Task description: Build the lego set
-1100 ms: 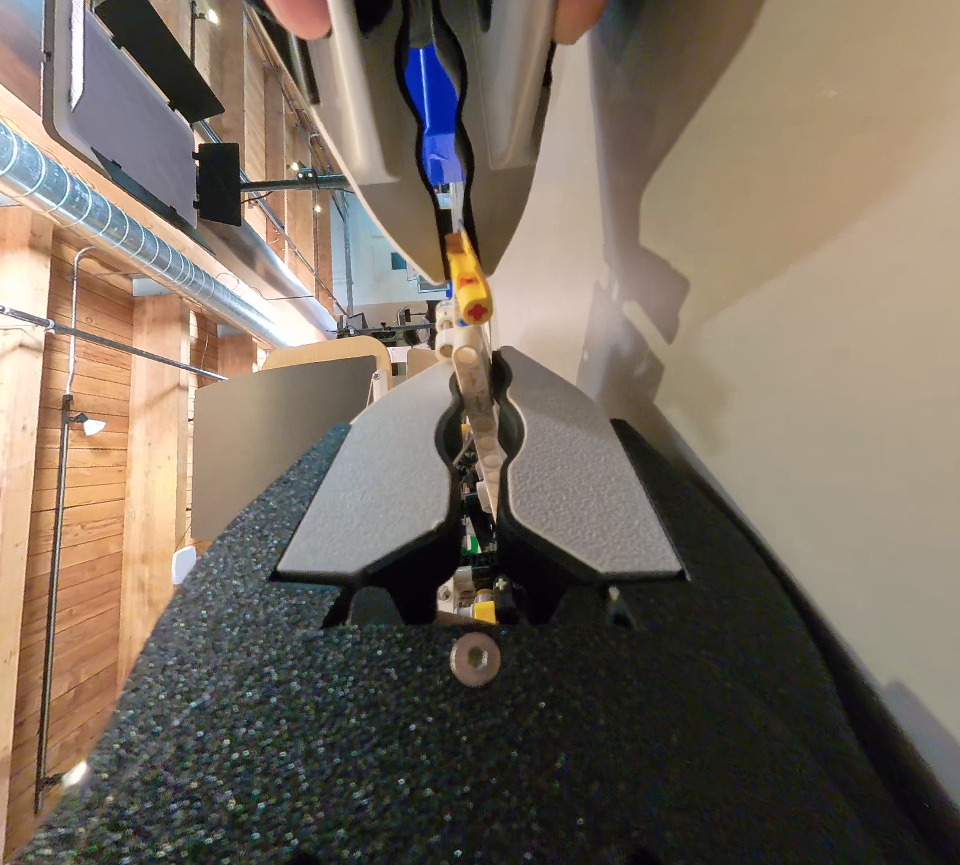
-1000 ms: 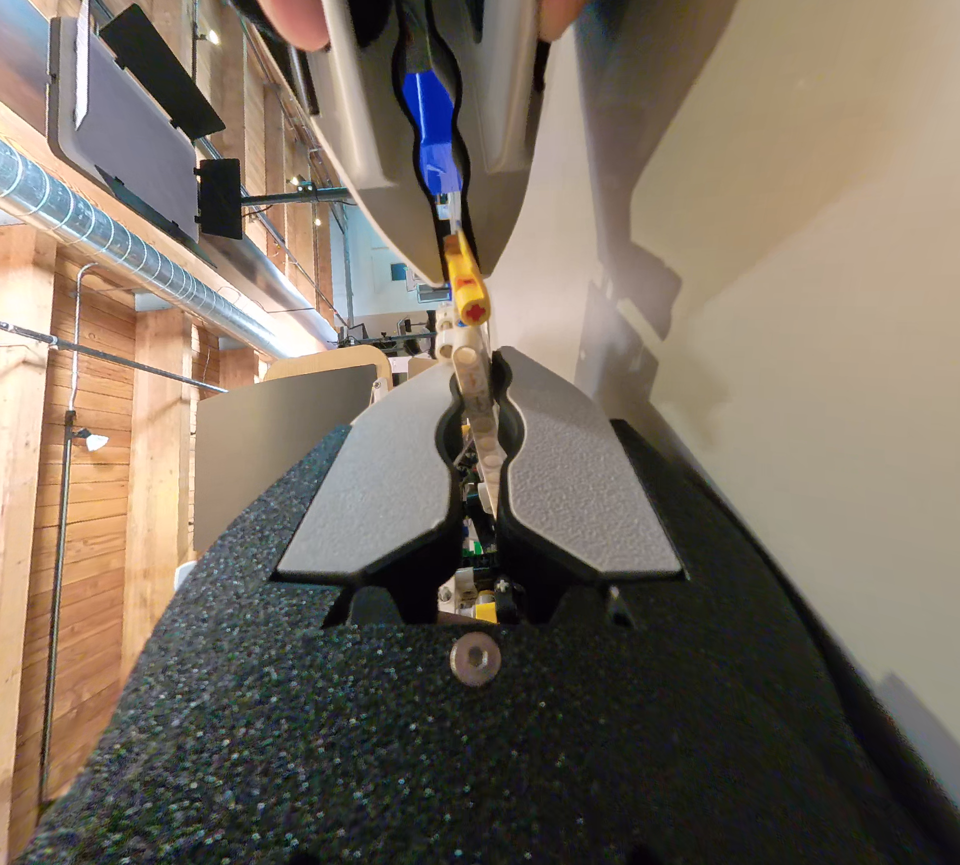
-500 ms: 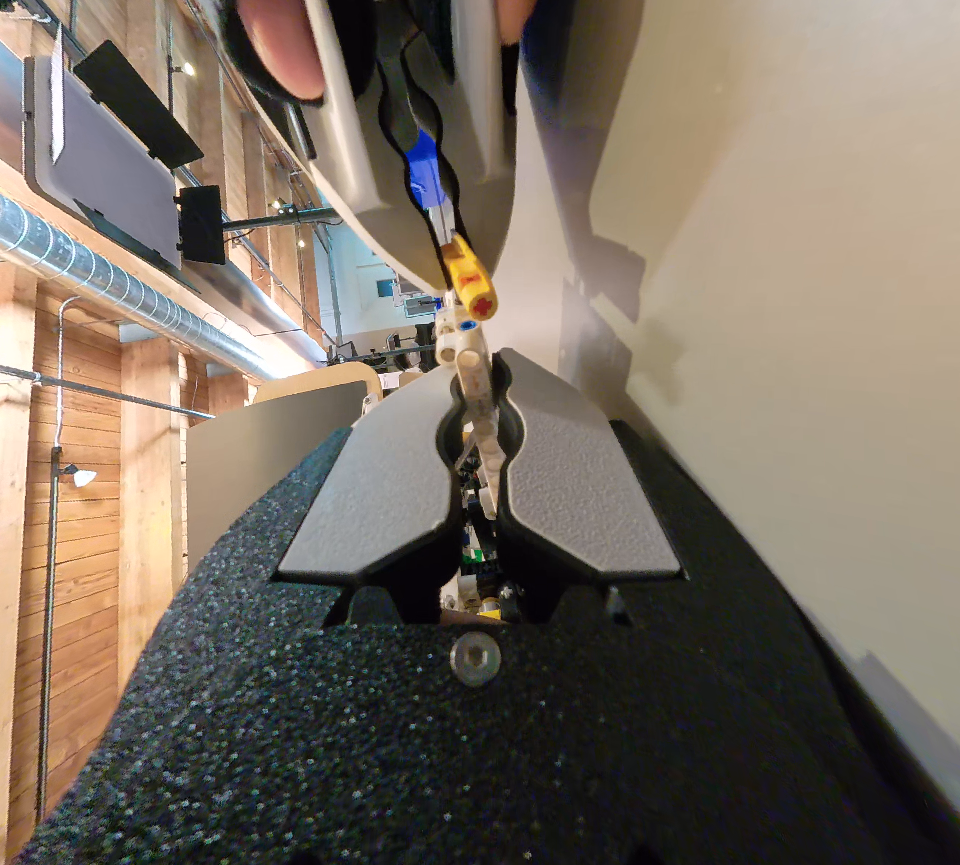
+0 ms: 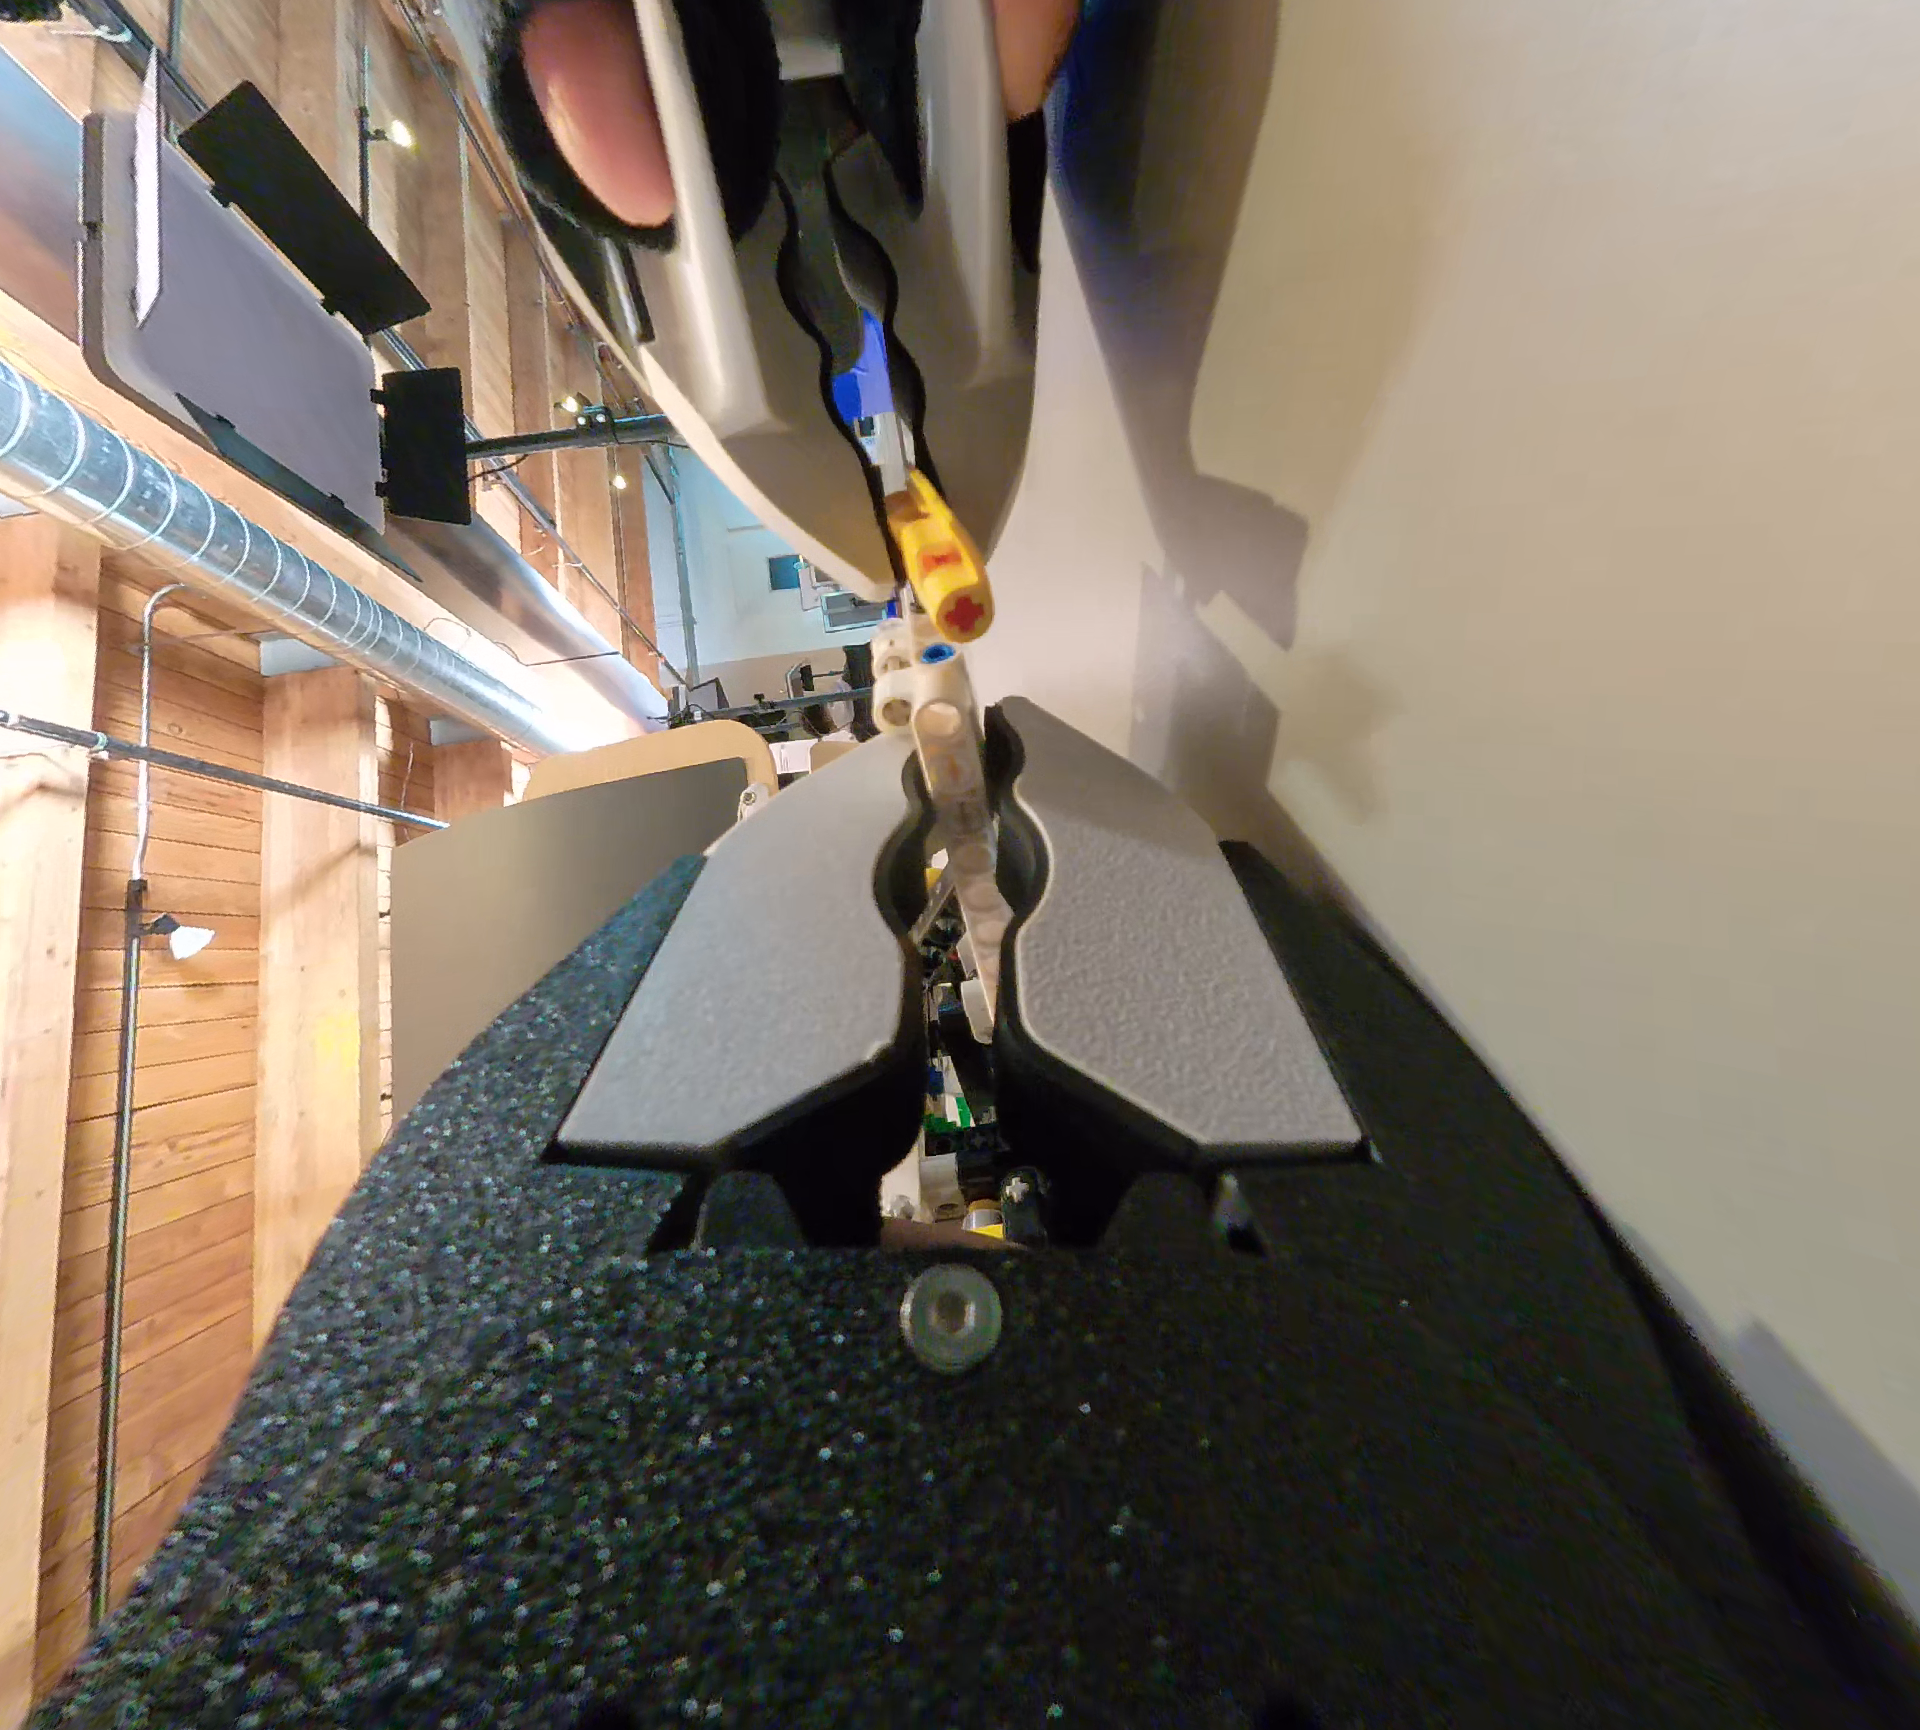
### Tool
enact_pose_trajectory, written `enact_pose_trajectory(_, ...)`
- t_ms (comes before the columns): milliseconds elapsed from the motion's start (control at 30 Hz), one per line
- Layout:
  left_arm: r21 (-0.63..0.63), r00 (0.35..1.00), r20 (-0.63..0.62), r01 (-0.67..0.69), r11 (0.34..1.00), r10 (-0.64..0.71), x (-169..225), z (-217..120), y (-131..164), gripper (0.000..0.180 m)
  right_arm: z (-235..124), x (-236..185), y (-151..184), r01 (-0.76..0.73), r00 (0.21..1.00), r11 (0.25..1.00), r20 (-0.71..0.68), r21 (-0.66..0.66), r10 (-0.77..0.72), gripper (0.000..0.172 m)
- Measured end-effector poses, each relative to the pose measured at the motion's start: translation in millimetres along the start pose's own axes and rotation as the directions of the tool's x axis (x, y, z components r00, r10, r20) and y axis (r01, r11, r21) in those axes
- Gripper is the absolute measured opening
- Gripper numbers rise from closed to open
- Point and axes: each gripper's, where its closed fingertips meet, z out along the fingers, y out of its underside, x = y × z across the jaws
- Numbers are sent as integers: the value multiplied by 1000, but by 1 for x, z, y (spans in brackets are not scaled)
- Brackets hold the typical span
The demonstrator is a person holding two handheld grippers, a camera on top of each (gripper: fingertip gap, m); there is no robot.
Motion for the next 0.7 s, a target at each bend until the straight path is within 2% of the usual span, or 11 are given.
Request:
enact_pose_trajectory(233,1,1000,16,20,1000,-20,-3,0,0,5,0,-5,1,1,999,998,43,-57,1,6)
enact_pose_trajectory(433,-49,999,41,27,998,-25,-5,3,8,7,0,-5,-9,42,999,998,21,44,-43,7)
enact_pose_trajectory(700,-45,997,70,17,999,-14,-7,8,11,8,-3,-8,-14,28,998,997,56,69,-32,7)
